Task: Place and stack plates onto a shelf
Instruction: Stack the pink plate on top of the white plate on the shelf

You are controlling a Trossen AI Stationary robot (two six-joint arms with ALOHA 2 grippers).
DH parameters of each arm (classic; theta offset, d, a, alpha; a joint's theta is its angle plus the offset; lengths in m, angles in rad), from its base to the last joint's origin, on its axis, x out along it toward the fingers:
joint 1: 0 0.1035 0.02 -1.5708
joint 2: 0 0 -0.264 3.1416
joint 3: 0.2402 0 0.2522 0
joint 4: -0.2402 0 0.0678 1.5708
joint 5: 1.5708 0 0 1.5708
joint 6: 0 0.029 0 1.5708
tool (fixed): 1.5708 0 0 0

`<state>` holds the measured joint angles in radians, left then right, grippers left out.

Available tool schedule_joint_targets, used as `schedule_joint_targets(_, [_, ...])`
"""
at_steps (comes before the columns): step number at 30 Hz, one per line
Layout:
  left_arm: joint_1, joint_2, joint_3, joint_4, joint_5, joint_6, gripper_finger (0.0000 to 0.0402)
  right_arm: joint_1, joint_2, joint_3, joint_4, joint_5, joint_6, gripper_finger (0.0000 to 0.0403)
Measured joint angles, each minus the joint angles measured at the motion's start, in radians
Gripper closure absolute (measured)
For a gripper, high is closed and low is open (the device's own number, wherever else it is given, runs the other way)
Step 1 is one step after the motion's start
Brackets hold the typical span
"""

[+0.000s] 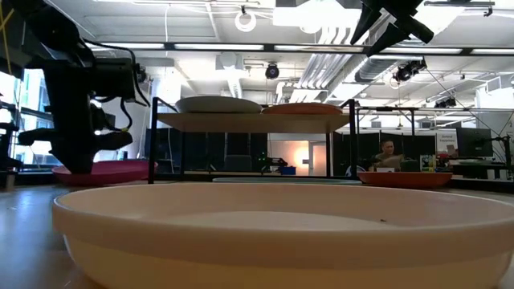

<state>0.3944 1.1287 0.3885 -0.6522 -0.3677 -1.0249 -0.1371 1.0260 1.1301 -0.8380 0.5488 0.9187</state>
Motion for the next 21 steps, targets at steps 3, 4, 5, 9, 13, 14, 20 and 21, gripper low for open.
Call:
schedule_joint_targets(3, [-0.016,-0.034,0.0,-0.026,0.058,-0.001,0.0401,0.0,0.0,0.0,0.0,0.0,-0.001,0.0204])
schedule_joint_targets(4, [-0.021,-0.045,0.0,-0.031,0.073,-0.003,0.0401,0.0,0.0,0.0,0.0,0.0,-0.002,0.0204])
schedule_joint_targets(5, [-0.026,-0.057,0.002,-0.037,0.09,-0.008,0.0401,0.0,0.0,0.0,0.0,0.0,-0.002,0.0204])
schedule_joint_targets(9, [-0.047,-0.097,0.032,-0.076,0.138,-0.01,0.0401,0.0,0.0,0.0,0.0,0.0,-0.004,0.0204])
schedule_joint_targets(13, [-0.074,-0.129,0.071,-0.114,0.185,-0.011,0.0401,0.0,0.0,0.0,0.0,0.0,-0.011,0.0204])
schedule_joint_targets(14, [-0.082,-0.134,0.08,-0.117,0.2,-0.011,0.0401,0.0,0.0,0.0,0.0,0.0,-0.011,0.0204])
schedule_joint_targets(20, [-0.142,-0.142,0.096,-0.153,0.129,-0.055,0.0401,0.0,0.0,0.0,0.0,0.0,-0.011,0.0204])
schedule_joint_targets(21, [-0.146,-0.142,0.096,-0.154,0.083,-0.072,0.0401,0.0,0.0,0.0,0.0,0.0,-0.011,0.0204])
